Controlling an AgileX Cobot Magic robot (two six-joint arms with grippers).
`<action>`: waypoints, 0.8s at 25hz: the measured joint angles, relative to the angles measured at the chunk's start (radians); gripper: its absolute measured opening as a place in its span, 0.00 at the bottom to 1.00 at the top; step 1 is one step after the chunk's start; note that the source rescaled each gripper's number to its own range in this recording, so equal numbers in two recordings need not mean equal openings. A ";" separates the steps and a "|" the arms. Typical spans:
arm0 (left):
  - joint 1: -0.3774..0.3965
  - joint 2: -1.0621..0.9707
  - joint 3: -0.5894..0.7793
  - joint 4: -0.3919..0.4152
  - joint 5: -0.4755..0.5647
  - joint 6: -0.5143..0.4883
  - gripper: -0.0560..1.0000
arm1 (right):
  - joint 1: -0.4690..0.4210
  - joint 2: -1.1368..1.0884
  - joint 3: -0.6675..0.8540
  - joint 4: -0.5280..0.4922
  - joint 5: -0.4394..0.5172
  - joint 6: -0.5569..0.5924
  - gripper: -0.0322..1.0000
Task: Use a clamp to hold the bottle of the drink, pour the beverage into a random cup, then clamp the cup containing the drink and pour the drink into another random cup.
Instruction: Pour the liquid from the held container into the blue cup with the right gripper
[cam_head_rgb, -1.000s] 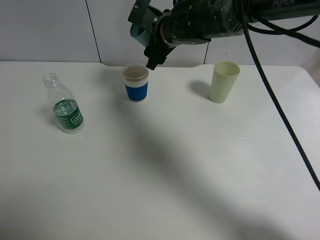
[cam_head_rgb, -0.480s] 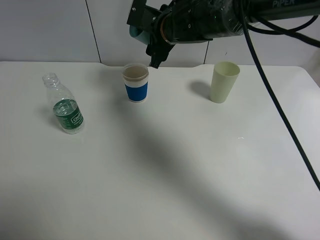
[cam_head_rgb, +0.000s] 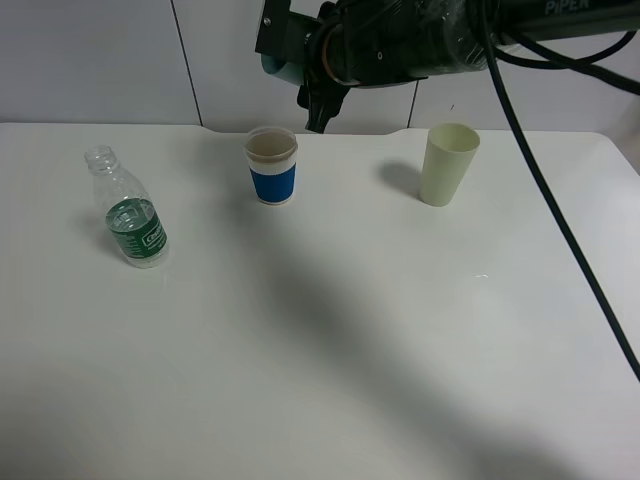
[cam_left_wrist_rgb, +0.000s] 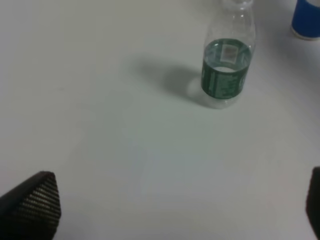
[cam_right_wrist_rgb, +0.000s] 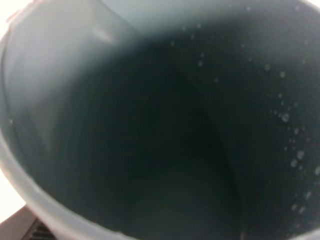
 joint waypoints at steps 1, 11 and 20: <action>0.000 0.000 0.000 0.000 0.000 0.000 1.00 | 0.000 0.000 0.000 -0.026 0.012 0.000 0.03; 0.000 0.000 0.000 0.000 0.000 0.000 1.00 | 0.000 0.000 0.000 -0.087 0.041 0.000 0.03; 0.000 0.000 0.000 0.000 0.000 0.000 1.00 | 0.002 0.000 0.000 -0.140 0.047 0.000 0.03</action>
